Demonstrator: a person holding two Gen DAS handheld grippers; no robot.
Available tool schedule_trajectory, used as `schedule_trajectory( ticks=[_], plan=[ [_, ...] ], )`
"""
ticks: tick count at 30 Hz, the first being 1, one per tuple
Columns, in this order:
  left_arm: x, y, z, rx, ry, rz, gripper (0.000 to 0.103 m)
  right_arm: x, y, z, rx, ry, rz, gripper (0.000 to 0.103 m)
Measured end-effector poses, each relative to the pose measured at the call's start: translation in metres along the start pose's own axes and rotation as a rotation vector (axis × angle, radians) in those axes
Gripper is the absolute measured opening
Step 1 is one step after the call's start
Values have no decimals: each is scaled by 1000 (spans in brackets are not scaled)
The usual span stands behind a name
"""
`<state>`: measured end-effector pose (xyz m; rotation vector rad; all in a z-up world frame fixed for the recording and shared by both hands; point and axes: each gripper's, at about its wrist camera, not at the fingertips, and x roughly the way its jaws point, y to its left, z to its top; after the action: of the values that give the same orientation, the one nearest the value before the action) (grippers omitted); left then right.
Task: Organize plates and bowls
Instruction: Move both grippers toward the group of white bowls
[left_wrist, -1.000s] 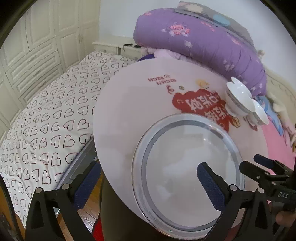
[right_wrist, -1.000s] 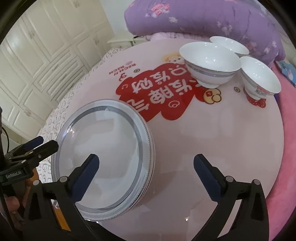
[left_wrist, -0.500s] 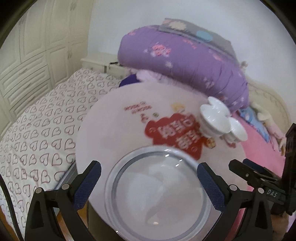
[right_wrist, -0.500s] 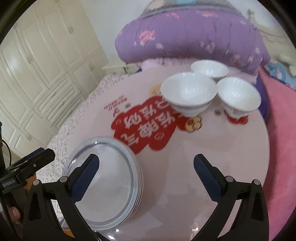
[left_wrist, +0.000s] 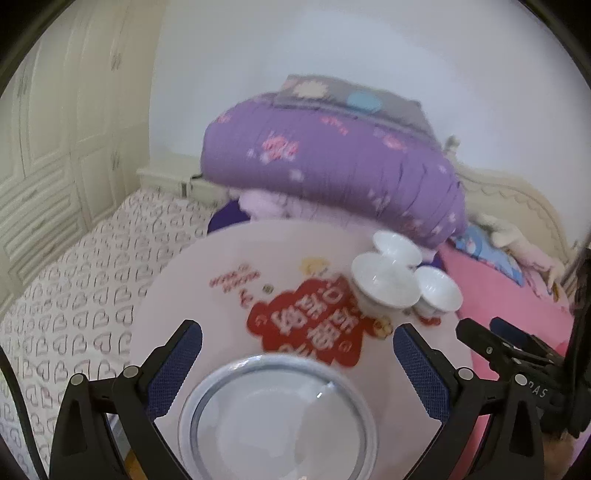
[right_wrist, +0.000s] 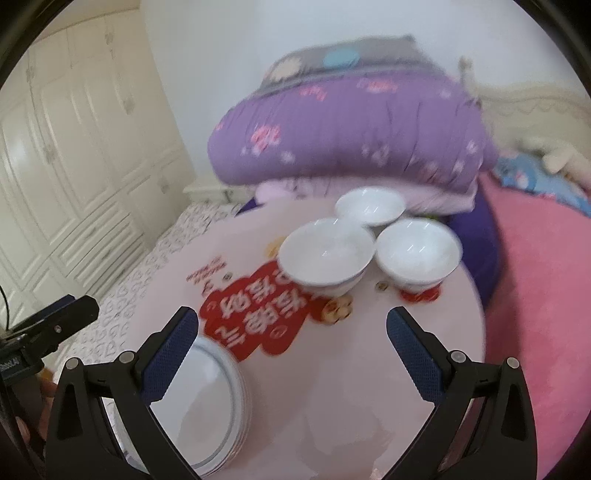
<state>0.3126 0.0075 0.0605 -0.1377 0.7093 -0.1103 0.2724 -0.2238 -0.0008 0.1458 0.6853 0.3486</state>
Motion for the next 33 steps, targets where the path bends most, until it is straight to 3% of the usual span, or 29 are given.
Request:
schedule_trajectory(
  ticks=[6,11,21,33],
  plan=[
    [2,-28,8,60,-88,-25,102,-28,-12,20,-14,-137,-101,103],
    [24,-47,13,103,-115,-60,102,-33,-27,36,-19,-179,-156,103],
    [113,-68,41,120,-7,-95,102,10,-73,50,36,-73,-196,103],
    [187,-89,64,106,113,-112,102,46,-109,49,78,31,-194,103]
  ],
)
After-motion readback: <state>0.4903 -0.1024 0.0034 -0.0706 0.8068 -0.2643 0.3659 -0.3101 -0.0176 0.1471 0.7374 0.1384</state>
